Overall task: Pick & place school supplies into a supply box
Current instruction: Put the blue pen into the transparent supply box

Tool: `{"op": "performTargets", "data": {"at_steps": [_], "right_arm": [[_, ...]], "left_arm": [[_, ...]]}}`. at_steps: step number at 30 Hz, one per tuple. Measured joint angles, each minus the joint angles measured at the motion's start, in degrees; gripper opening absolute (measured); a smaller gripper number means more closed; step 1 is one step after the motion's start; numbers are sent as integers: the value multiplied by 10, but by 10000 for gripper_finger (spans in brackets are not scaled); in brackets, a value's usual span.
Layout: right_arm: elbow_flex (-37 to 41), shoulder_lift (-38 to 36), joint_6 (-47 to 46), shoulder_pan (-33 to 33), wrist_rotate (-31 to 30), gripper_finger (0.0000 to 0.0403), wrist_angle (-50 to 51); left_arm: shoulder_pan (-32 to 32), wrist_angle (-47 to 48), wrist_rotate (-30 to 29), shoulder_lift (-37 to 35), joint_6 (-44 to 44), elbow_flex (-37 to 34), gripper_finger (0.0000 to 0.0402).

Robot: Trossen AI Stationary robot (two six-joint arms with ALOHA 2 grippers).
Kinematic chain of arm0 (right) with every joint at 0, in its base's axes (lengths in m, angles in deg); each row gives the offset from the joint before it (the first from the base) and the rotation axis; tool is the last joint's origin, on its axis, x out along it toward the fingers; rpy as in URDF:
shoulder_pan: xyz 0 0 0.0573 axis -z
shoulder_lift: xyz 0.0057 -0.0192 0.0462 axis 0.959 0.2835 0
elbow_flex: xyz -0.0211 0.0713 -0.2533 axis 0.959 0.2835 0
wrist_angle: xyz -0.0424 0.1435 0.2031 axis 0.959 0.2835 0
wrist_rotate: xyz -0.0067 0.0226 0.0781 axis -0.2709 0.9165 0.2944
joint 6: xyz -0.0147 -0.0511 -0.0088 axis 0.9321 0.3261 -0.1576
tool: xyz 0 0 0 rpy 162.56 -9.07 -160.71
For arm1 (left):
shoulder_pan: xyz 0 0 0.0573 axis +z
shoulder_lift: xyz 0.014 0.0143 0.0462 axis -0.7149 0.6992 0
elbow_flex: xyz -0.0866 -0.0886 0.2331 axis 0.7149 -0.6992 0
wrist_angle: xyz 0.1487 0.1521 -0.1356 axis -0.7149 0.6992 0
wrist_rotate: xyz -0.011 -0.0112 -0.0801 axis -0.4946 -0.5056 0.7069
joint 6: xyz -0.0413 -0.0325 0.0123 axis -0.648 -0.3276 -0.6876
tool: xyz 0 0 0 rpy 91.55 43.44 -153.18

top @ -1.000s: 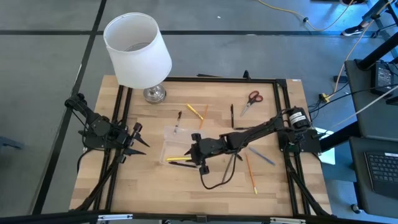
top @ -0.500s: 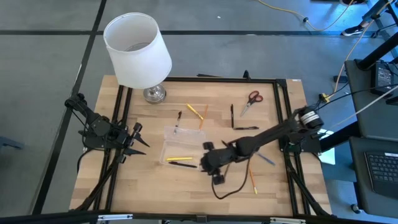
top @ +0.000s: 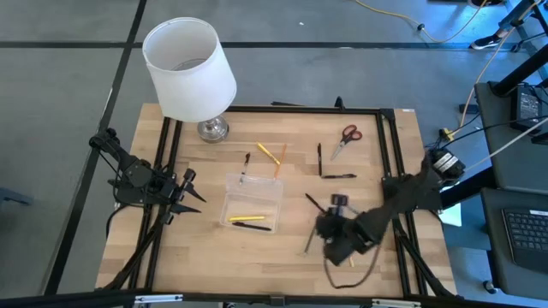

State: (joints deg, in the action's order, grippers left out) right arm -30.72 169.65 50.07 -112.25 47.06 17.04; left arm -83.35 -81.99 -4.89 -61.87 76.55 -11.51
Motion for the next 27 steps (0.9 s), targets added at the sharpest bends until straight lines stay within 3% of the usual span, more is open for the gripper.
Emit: {"op": "performTargets", "data": {"at_steps": [3,8,14,21,24,27], "right_arm": [[0,-29,-88,-34,-71,133,88],[25,-84,-246,-62,-70,133,180],[148,-158,-336,-66,92,133,106],[282,-236,-349,-66,232,133,-12],[321,-265,-353,-66,276,133,-32],[347,-292,-367,-66,280,133,-45]], "left_arm": [[0,0,0,0,11,0,151],[0,0,0,0,14,0,153],[0,0,0,0,14,0,153],[0,0,0,0,14,0,151],[0,0,0,0,14,0,154],[0,0,0,0,14,0,154]]}}
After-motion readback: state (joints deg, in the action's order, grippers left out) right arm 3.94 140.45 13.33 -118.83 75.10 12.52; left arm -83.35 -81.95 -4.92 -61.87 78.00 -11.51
